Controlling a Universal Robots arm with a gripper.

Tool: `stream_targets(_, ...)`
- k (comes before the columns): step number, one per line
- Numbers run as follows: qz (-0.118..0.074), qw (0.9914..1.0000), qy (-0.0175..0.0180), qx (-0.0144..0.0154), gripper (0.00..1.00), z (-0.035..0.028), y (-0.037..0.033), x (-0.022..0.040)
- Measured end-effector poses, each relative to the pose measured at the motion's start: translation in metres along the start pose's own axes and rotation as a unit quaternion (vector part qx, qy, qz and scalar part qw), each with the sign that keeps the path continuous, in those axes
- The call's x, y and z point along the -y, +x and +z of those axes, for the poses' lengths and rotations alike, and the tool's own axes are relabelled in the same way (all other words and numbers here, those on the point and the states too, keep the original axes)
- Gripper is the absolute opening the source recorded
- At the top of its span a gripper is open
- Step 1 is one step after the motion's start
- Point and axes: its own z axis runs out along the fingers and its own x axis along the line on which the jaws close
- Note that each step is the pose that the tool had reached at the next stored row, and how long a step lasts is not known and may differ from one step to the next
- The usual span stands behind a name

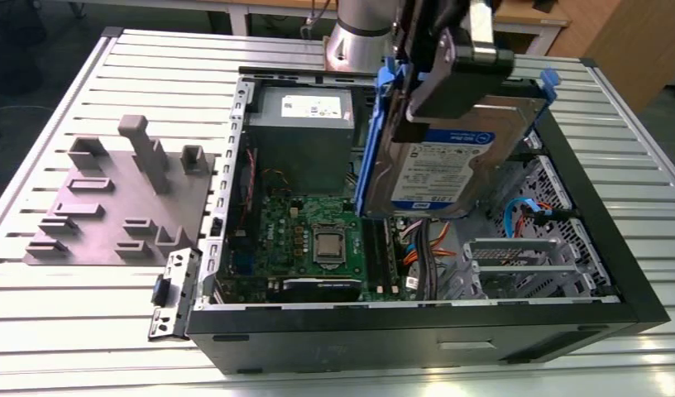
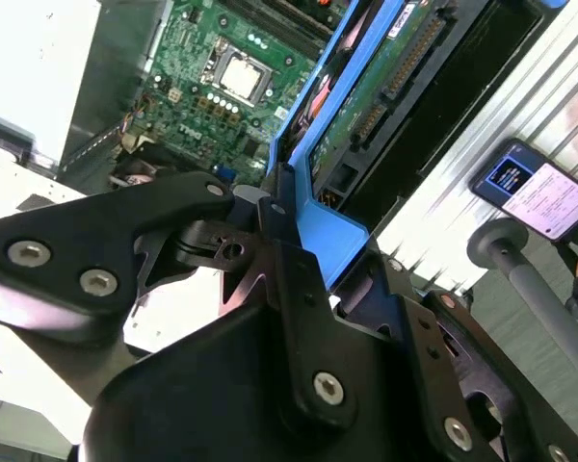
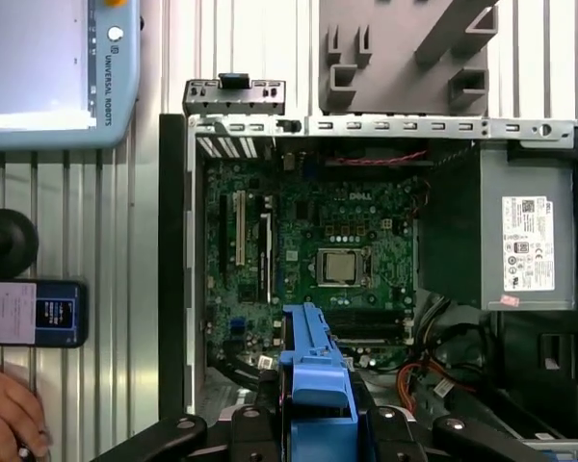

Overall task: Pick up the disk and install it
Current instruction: 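Insert the disk into the insertion slot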

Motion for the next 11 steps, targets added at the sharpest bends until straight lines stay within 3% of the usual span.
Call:
stream_targets(6, 0.0, 1.0, -0.0001, -0.0001, 0.37, 0.0023, 0.0011, 0.0215)
stream_targets(11, 0.0, 1.0, -0.0001, -0.0002, 0.37, 0.0047, 0.0066, 0.0268)
